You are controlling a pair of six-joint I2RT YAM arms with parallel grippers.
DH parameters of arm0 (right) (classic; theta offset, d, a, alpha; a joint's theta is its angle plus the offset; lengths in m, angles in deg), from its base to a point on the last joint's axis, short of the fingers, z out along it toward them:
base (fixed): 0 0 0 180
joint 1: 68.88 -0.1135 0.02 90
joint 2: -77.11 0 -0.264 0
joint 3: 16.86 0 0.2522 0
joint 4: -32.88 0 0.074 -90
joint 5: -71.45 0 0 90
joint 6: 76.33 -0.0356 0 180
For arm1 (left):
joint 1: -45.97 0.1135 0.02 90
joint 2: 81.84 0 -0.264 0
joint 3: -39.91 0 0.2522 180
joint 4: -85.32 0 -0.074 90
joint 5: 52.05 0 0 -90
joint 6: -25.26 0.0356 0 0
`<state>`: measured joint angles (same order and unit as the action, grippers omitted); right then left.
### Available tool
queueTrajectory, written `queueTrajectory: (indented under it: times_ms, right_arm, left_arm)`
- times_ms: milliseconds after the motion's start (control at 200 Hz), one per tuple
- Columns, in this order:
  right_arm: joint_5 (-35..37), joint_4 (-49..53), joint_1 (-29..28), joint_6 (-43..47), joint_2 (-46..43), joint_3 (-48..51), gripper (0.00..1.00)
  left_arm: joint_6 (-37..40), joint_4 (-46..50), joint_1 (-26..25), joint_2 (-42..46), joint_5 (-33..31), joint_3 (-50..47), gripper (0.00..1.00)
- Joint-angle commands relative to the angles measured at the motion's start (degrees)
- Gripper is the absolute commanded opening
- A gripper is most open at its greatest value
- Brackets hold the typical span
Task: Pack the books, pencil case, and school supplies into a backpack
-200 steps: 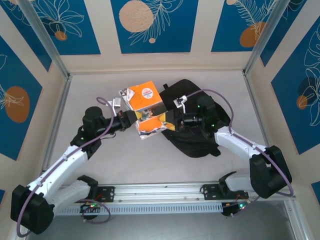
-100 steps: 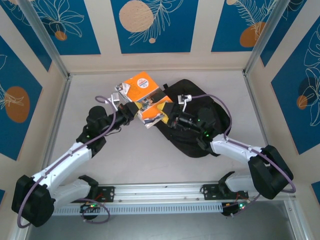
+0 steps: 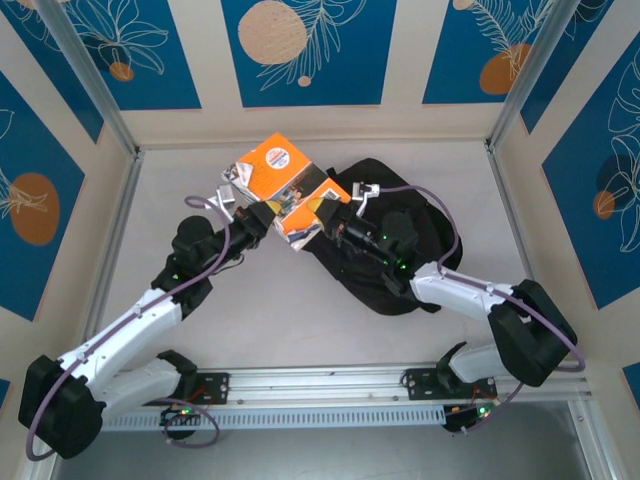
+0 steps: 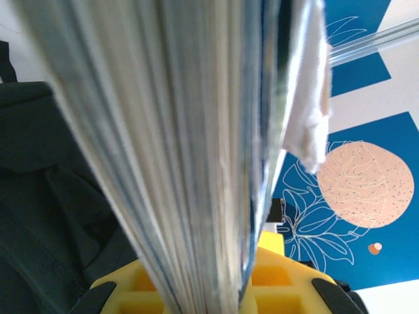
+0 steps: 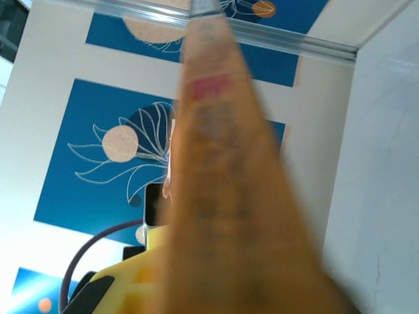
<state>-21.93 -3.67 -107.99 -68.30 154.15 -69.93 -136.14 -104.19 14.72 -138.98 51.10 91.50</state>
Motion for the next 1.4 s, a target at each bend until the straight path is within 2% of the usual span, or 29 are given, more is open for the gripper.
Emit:
queueTrajectory:
  times_ms: [0,145,260,315,380,535,625,660,750,815,985,1095,1150,1225,1395]
  right_arm:
    - [4.9,6.3,-0.9,4.1,-5.3,-0.6,0.0]
    - [3.4,7.4,0.4,5.0,-7.2,1.1,0.0]
    - [0.9,7.6,1.0,4.9,-7.6,1.7,0.0]
    - [-0.3,7.3,1.1,4.8,-7.5,2.0,0.0]
    - [-1.0,6.7,1.3,4.4,-7.6,2.7,0.0]
    - [-1.7,7.1,1.6,4.3,-8.2,3.0,0.0]
    - [-1.8,7.5,1.6,3.7,-8.1,2.9,0.0]
    - [-1.5,7.5,1.4,3.4,-8.0,2.8,0.09]
    - [-0.3,7.0,0.1,3.2,-7.8,2.4,0.41]
    - [0.4,6.8,-1.1,3.7,-7.9,1.9,0.5]
    - [2.1,4.9,-3.5,4.3,-7.6,1.8,0.5]
    - [2.6,3.9,-4.0,5.4,-6.7,1.3,0.36]
    - [3.6,4.1,-3.8,6.3,-6.6,1.1,0.33]
    - [4.3,5.4,-2.9,6.8,-6.2,0.4,0.35]
    - [2.6,4.2,-0.6,5.5,-3.9,-1.0,0.47]
  left_arm:
    - [2.7,0.7,-1.4,0.7,-0.6,1.1,0.0]
    - [3.4,3.1,-1.5,0.6,-0.9,1.7,0.0]
    - [4.0,6.5,-1.5,0.0,-1.6,2.9,0.26]
    - [4.2,6.0,-1.5,-0.2,-1.5,3.0,0.31]
    - [4.2,4.8,-1.5,-0.9,-0.6,3.0,0.26]
    - [3.7,2.7,-1.5,-2.0,0.4,2.7,0.0]
    - [3.3,2.1,-1.5,-1.9,-0.4,2.2,0.0]
    - [3.2,1.8,-1.5,-1.7,-1.1,2.1,0.0]
    - [2.8,1.7,-1.6,-0.4,-4.0,0.9,0.0]
    - [2.7,1.8,-1.6,0.6,-6.3,0.0,0.0]
    - [1.9,2.0,-1.5,1.0,-8.1,-0.8,0.0]
    - [1.3,1.2,-1.7,0.4,-7.4,-0.9,0.0]
    - [1.2,0.9,-1.7,0.1,-7.0,-0.9,0.0]
    - [0.8,0.4,-1.8,-0.2,-6.2,-0.8,0.0]
    - [0.8,0.3,-2.2,-0.3,-5.1,-0.4,0.0]
